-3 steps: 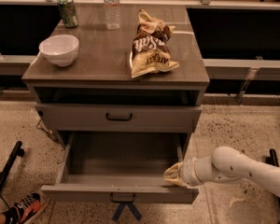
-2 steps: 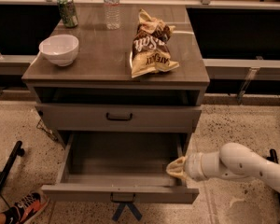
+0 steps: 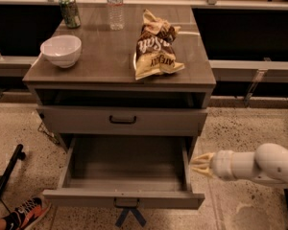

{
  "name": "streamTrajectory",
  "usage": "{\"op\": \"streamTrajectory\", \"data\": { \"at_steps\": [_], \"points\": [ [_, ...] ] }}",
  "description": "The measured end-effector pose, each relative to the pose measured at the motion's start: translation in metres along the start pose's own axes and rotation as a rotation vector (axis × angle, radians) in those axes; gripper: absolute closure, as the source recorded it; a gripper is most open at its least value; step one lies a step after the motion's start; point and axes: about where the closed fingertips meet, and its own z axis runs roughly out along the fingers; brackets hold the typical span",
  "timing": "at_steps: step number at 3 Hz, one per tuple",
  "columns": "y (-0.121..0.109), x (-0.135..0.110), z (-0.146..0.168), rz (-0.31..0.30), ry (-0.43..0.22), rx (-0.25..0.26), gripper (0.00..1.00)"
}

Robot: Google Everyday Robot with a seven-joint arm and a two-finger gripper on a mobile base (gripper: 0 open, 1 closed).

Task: Open middle drawer

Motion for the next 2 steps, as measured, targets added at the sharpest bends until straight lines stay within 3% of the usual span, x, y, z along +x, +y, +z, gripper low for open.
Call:
{"op": "streamTrajectory", "data": {
  "at_steps": [1,2],
  "points": [
    [-0.0201,0.0029,-0.0413,0.016,0.003,0.055,1.00],
    [-0.0189,0.0019,-0.0378,0.014,0.001,0.049,0.82]
  ]
}}
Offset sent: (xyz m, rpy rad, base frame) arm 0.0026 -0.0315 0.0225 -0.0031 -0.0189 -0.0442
